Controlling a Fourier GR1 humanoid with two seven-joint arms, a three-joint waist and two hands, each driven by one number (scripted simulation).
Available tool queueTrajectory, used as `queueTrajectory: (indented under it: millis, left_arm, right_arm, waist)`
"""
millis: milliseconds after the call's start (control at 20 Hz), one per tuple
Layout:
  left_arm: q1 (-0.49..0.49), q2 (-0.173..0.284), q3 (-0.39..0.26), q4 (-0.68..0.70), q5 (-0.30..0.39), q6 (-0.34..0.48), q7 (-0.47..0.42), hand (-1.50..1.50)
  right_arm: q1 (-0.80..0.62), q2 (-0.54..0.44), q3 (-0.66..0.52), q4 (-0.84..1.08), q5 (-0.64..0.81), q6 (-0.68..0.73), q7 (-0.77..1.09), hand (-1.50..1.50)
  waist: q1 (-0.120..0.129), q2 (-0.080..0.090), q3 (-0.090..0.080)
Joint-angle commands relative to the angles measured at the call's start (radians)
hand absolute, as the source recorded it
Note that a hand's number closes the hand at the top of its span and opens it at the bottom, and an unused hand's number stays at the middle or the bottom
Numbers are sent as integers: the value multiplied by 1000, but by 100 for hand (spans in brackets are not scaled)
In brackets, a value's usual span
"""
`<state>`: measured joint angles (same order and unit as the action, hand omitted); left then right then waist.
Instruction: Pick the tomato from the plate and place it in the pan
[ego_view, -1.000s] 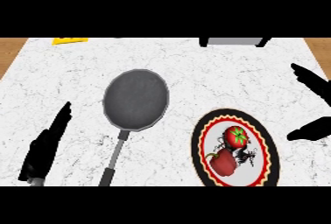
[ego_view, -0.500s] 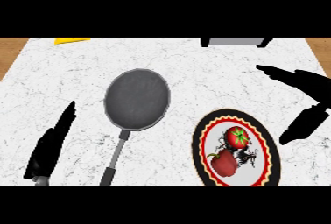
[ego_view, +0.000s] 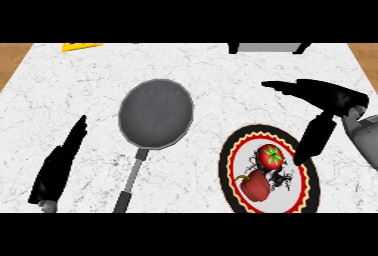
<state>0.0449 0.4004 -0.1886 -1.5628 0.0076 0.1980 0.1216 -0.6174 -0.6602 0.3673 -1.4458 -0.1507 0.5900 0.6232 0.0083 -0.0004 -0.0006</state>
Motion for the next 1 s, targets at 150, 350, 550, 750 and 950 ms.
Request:
queueTrajectory:
  millis: [150, 350, 550, 750, 950]
  left_arm:
    - [5, -15, 14, -35, -22, -5, 40, 0]
    - [8, 3, 44, -24, -7, -48, 28, 0]
    - [43, -19, 53, -17, -16, -56, -34, 0]
    - [47, -33, 50, -102, -29, -51, 67, 0]
    - [85, -60, 34, -121, -68, -27, 42, 0]
  right_arm:
    - [-21, 64, 73, -18, 68, 108, 136, -150]
    - [-90, 103, 81, 47, 72, 190, 200, -150]
    - [-69, 132, 85, 32, 82, 216, 262, -150]
    - [-45, 162, 60, -22, 32, 252, 339, -150]
    - [-12, 137, 91, -33, 124, 247, 305, -150]
  waist:
    - [-3, -1, 0]
    - [1, 0, 0]
    - [0, 0, 0]
    - [-3, -2, 0]
    - [-3, -4, 0]
